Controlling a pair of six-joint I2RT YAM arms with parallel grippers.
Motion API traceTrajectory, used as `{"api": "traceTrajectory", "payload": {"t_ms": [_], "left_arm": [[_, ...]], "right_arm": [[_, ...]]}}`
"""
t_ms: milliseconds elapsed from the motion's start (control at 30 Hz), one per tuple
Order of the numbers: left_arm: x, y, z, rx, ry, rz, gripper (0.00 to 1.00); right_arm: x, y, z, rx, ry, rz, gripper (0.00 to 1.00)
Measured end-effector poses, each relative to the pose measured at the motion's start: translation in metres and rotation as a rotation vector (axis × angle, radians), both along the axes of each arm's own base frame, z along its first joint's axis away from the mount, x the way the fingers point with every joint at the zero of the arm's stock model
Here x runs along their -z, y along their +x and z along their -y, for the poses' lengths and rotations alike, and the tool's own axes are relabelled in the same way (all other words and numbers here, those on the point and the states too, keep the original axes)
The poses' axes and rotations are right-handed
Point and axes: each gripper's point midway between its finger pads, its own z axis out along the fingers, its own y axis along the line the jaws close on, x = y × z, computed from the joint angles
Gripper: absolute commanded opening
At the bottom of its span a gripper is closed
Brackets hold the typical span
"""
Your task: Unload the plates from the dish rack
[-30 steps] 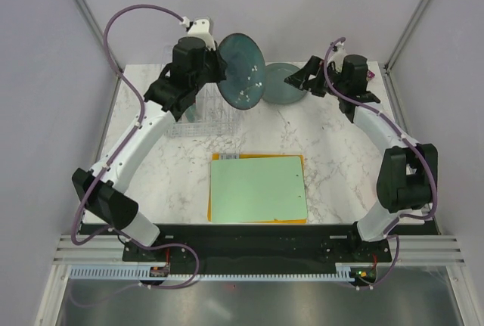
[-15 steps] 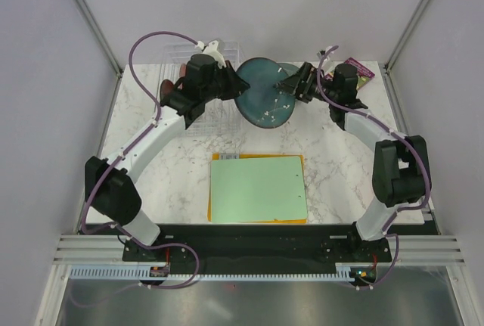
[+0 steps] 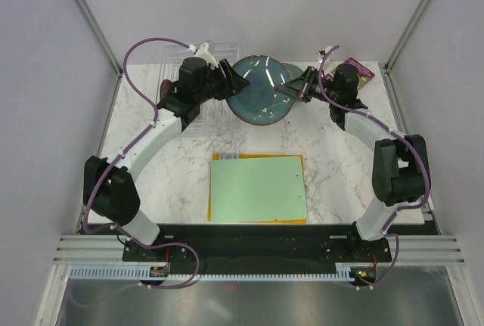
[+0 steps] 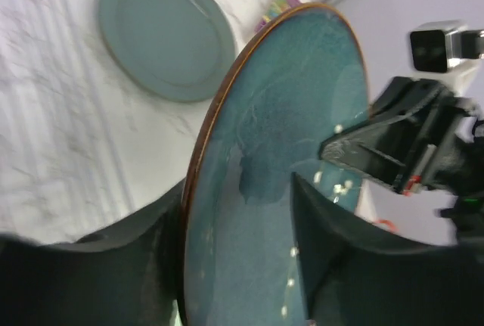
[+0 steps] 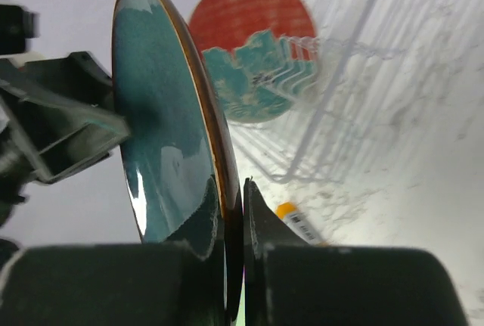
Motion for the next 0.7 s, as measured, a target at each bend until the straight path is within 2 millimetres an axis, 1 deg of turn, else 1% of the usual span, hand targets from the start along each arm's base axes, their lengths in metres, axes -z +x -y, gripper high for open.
{"api": "traceTrajectory", "payload": {"t_ms": [33, 100, 167, 233, 333, 467, 567, 667, 700], "left_arm": [[0.004, 0.002, -0.003, -0.015, 0.029, 0.006, 0.82], [0.005, 0.009, -0.014, -0.061, 0.081, 0.041, 0.94], [0.003, 0.02, -0.032, -0.137, 0.141, 0.081, 0.98], [0.003, 0.029, -0.051, -0.214, 0.205, 0.109, 0.99], [0.005, 0.039, -0.08, -0.317, 0.319, 0.14, 1.0], [0.007, 0.045, -0.109, -0.411, 0.449, 0.167, 1.0], [0.006, 0.048, -0.127, -0.474, 0.537, 0.188, 1.0], [0.01, 0.049, -0.143, -0.531, 0.619, 0.203, 1.0], [0.013, 0.049, -0.148, -0.546, 0.644, 0.206, 1.0]], "right_arm": [[0.001, 0.003, 0.0, 0.012, -0.027, 0.013, 0.0], [0.009, 0.012, 0.004, 0.056, -0.09, 0.014, 0.0], [0.019, 0.025, 0.017, 0.111, -0.137, -0.007, 0.0], [0.03, 0.046, 0.036, 0.175, -0.179, -0.037, 0.0], [0.044, 0.086, 0.068, 0.282, -0.24, -0.068, 0.0], [0.06, 0.142, 0.102, 0.395, -0.293, -0.082, 0.0], [0.081, 0.172, 0.113, 0.445, -0.32, -0.107, 0.0], [0.106, 0.191, 0.114, 0.456, -0.337, -0.144, 0.0], [0.117, 0.197, 0.113, 0.455, -0.342, -0.16, 0.0]]}}
